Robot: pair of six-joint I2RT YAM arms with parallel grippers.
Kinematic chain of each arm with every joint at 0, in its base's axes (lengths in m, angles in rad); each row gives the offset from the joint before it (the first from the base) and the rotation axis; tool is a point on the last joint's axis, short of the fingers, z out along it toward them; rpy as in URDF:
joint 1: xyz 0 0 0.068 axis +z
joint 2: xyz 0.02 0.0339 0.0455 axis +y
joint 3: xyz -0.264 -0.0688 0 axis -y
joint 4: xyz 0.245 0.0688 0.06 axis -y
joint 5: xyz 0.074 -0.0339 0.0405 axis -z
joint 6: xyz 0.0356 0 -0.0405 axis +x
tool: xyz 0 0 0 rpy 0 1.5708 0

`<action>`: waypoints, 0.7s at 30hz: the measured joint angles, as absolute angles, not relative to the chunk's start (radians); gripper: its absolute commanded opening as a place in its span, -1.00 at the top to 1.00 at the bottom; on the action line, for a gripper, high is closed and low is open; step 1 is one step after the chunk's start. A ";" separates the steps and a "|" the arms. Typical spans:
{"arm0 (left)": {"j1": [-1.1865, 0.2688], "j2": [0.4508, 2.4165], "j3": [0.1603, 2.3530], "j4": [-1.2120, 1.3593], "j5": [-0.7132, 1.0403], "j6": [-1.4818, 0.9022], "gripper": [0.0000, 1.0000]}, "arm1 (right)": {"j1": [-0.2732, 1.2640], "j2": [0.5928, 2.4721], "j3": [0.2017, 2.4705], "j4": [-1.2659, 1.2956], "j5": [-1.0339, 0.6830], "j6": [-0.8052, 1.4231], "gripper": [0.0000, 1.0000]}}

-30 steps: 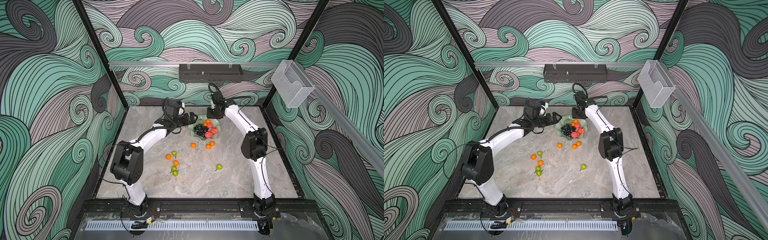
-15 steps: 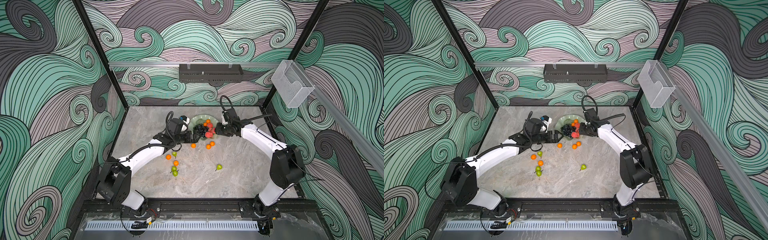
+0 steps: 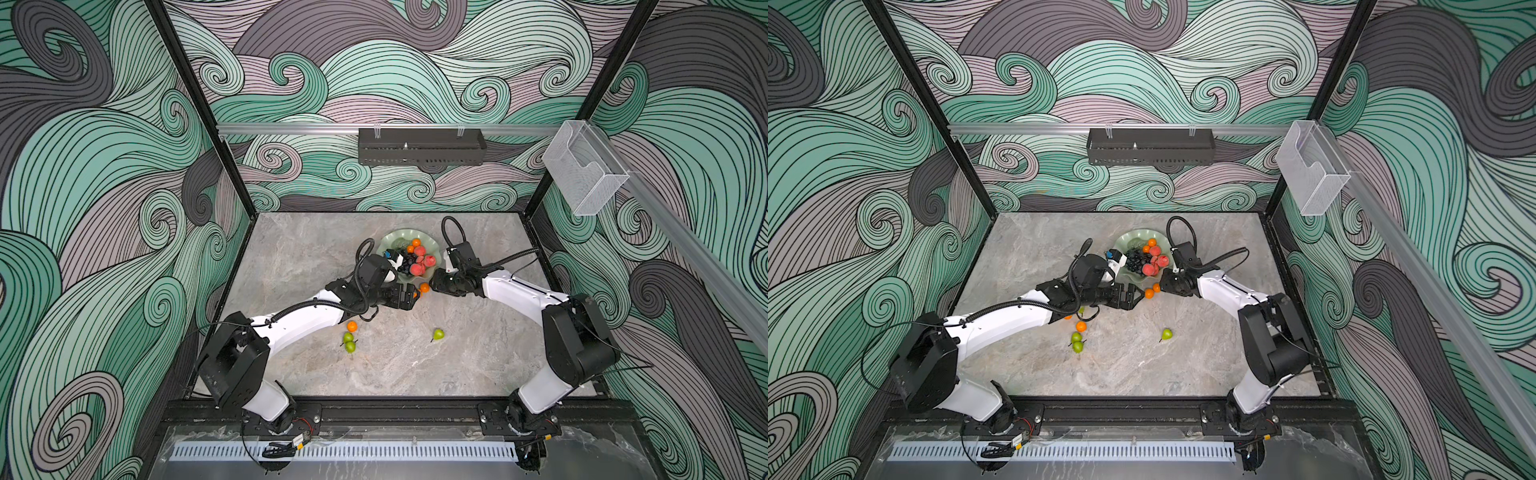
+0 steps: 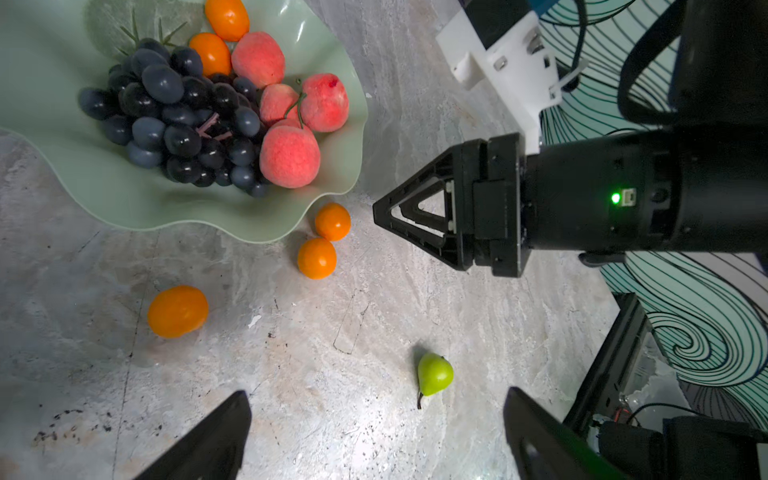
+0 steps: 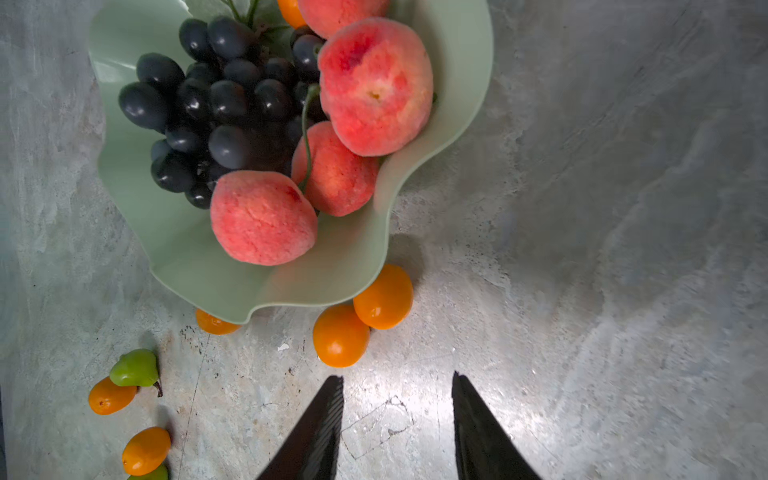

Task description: Place and organize the fake fruits in the fruit bowl

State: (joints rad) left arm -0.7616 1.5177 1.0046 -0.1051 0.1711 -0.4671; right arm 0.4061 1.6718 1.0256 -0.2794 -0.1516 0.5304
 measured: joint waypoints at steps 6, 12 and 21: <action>-0.768 1.532 1.005 -0.109 0.162 -0.452 -0.95 | 0.406 1.765 1.053 -0.262 -0.171 0.528 0.10; -0.768 1.532 1.005 -0.113 0.152 -0.440 -0.95 | 0.406 1.829 1.091 -0.243 -0.191 0.534 0.09; -0.769 1.532 1.005 -0.119 0.146 -0.433 -0.95 | 0.407 1.861 1.126 -0.231 -0.211 0.551 0.06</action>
State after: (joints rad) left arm -0.7689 1.5322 1.0054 -0.1188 0.1455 -0.4328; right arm 0.4068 1.8614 1.1255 -0.2306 -0.2111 0.5510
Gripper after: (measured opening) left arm 0.972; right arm 0.466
